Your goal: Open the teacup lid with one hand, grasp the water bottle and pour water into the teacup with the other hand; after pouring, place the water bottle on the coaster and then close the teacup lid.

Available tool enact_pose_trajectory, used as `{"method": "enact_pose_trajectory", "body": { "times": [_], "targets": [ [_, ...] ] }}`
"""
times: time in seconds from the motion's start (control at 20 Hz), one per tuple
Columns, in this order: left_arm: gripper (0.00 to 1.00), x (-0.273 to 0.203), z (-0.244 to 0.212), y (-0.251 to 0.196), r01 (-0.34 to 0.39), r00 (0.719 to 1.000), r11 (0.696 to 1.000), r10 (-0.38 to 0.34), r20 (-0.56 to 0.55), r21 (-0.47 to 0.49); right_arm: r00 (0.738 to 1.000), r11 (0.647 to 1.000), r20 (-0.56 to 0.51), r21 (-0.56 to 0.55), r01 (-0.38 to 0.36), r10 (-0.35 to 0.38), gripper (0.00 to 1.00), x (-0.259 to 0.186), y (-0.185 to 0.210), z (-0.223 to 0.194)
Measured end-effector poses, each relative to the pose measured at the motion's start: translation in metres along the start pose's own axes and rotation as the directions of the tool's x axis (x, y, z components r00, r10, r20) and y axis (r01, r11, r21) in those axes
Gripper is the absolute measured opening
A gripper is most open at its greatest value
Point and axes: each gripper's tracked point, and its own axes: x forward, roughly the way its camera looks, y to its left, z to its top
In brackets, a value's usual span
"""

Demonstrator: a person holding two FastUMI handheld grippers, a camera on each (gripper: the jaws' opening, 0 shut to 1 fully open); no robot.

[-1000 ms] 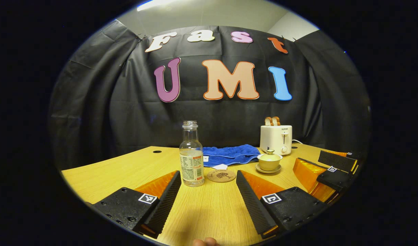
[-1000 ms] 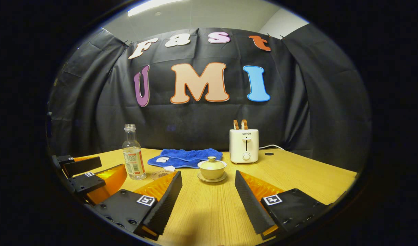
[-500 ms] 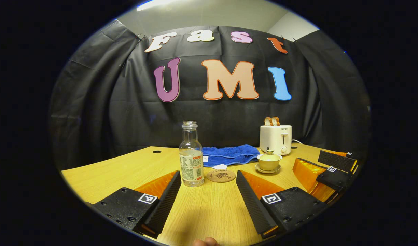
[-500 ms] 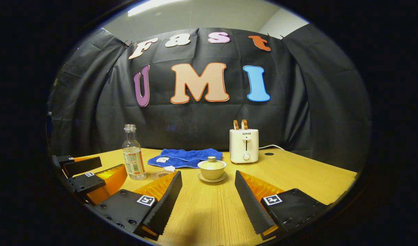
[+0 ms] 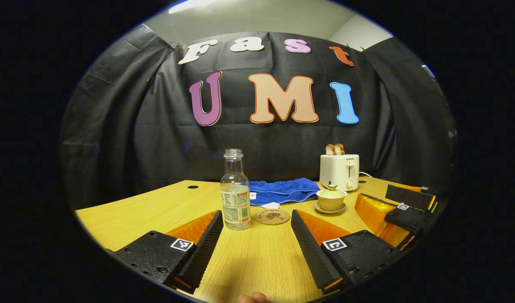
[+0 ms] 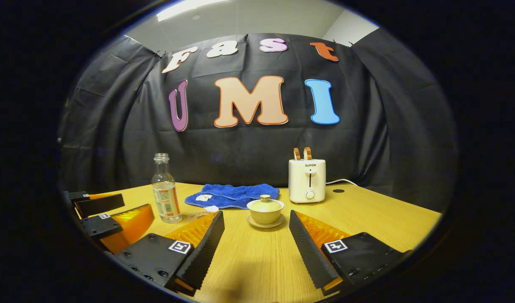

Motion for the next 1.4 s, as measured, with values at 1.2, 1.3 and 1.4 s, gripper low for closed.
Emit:
{"method": "enact_pose_trajectory", "body": {
  "times": [1.2, 1.3, 1.4],
  "targets": [
    [0.95, 0.000, 0.001, 0.001, 0.000, 1.000, 1.000, 0.000, -0.001, 0.000, 0.990, 0.998, -0.137, -0.047, -0.040, 0.033, 0.89, 0.191, 0.000, -0.027],
    [0.95, 0.000, 0.001, 0.001, 0.000, 1.000, 1.000, 0.000, -0.001, 0.000, 0.989, 0.998, -0.149, -0.048, -0.032, 0.024, 0.83, 0.194, -0.002, -0.028],
    [0.95, 0.000, 0.001, 0.001, 0.000, 1.000, 1.000, 0.000, -0.001, 0.000, 0.986, 0.999, -0.164, -0.042, -0.032, 0.025, 0.82, 0.195, -0.003, -0.029]
  ]
}}
